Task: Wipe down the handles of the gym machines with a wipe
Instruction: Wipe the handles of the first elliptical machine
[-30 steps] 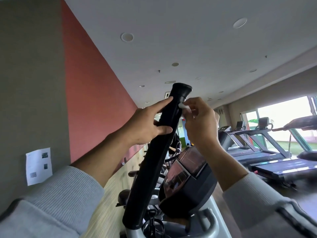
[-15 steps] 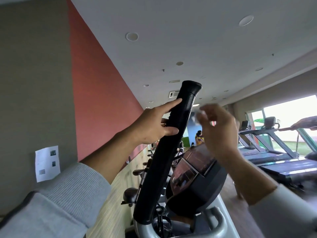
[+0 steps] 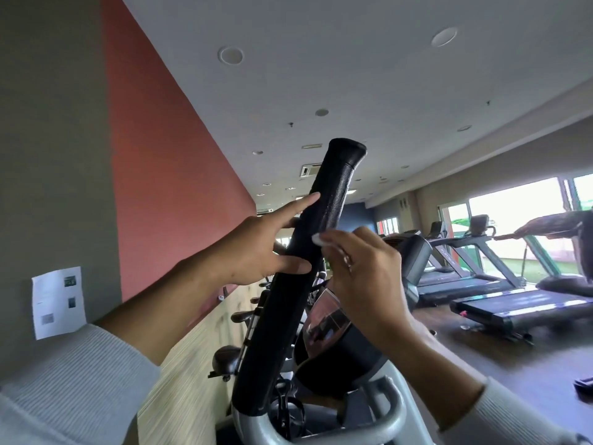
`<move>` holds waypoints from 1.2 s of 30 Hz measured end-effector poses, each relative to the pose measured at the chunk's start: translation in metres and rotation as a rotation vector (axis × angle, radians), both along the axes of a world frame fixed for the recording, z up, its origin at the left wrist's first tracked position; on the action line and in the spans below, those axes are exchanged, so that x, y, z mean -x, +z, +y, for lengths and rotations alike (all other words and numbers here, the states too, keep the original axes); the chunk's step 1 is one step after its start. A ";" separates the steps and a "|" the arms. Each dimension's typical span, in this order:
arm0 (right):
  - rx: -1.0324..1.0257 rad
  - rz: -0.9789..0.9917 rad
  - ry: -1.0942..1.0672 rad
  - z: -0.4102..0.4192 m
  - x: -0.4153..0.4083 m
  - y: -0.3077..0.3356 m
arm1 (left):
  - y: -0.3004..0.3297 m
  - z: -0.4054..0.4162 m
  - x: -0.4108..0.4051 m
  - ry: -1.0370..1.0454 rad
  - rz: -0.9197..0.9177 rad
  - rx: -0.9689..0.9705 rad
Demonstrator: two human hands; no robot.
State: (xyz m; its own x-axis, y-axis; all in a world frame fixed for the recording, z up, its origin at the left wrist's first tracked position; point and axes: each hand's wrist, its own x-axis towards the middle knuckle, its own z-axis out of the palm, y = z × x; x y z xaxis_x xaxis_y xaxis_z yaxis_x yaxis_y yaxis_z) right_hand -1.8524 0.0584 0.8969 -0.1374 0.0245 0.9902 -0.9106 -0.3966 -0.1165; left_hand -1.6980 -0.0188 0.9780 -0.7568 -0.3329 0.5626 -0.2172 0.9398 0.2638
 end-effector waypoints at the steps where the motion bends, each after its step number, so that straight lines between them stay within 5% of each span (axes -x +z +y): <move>1: -0.029 -0.007 0.020 0.001 0.000 -0.006 | 0.000 0.000 0.000 -0.010 0.002 -0.005; 11: 0.103 -0.060 -0.129 0.015 0.008 0.064 | -0.012 -0.010 -0.001 -0.064 0.083 -0.036; 19: -0.035 0.070 -0.084 -0.003 -0.014 -0.013 | -0.019 -0.012 -0.001 -0.146 0.144 -0.096; 25: -0.128 0.068 0.017 -0.001 -0.011 -0.043 | -0.018 -0.012 -0.010 -0.070 -0.087 -0.104; 30: 0.014 -0.216 0.020 0.002 0.005 0.009 | -0.022 -0.013 -0.011 -0.051 -0.039 -0.135; 36: 0.010 -0.221 0.067 -0.014 -0.004 -0.003 | -0.029 -0.012 -0.014 -0.057 0.004 -0.113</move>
